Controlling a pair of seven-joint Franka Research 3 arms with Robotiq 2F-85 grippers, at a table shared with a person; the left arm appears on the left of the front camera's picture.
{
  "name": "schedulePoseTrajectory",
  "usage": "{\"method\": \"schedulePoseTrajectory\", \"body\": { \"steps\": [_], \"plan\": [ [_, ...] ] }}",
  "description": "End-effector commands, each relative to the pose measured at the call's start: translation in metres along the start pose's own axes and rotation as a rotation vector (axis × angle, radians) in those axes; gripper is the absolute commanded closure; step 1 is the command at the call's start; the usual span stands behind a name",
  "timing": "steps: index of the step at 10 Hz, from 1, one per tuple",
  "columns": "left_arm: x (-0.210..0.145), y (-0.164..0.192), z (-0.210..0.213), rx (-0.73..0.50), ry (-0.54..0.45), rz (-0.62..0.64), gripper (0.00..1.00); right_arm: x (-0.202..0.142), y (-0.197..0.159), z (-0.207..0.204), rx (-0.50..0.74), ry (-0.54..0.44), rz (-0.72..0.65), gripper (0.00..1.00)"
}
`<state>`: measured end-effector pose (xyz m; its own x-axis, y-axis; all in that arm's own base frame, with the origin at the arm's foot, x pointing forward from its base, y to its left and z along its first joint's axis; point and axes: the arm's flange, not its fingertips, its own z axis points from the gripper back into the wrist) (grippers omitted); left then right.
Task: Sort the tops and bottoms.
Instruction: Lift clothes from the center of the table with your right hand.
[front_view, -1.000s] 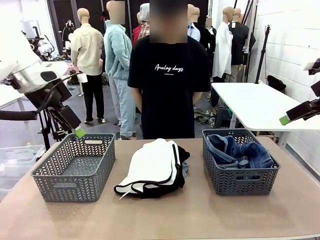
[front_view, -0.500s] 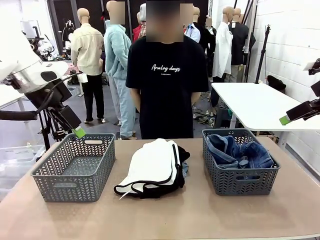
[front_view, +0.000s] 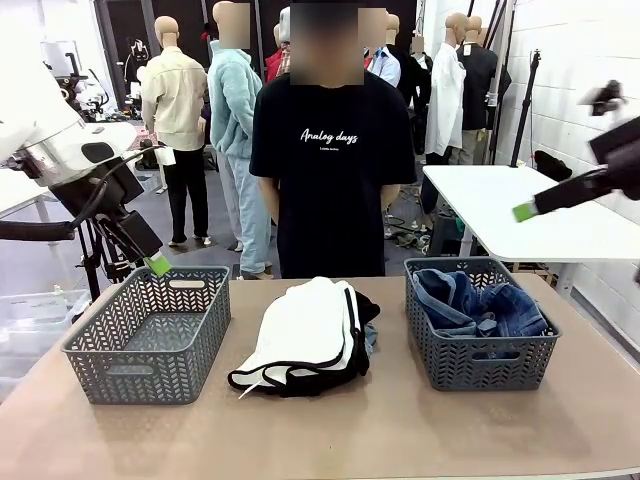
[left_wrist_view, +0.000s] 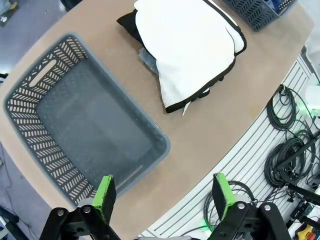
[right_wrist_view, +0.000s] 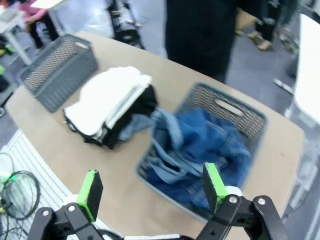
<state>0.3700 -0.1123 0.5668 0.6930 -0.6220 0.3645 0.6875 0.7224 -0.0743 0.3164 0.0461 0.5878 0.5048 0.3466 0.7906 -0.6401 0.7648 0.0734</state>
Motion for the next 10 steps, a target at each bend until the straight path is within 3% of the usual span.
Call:
{"method": "schedulePoseTrajectory", "body": {
  "steps": [1,4,5,6,8,10],
  "plan": [
    [-0.001,0.001,0.0,0.002,-0.001,0.001,0.0,0.05,-0.008,-0.062,0.14,0.047,0.081,0.0],
    [-0.001,0.001,0.0,0.002,-0.001,0.001,0.0,0.079,0.009,-0.12,0.212,0.133,0.148,0.0],
    [-0.001,0.001,0.0,0.002,-0.001,0.001,0.0,0.073,0.004,-0.107,0.176,0.188,0.181,0.0],
    [-0.001,0.001,0.0,0.002,-0.001,0.001,0.0,0.071,0.027,-0.115,0.182,0.11,0.124,0.0],
    [-0.001,0.001,0.0,0.002,-0.001,0.001,0.0,0.076,0.017,-0.124,0.178,0.152,0.14,0.0],
    [-0.001,0.001,0.0,0.002,-0.001,0.001,0.0,0.065,0.035,-0.138,0.181,0.174,0.134,0.0]
  ]
}}
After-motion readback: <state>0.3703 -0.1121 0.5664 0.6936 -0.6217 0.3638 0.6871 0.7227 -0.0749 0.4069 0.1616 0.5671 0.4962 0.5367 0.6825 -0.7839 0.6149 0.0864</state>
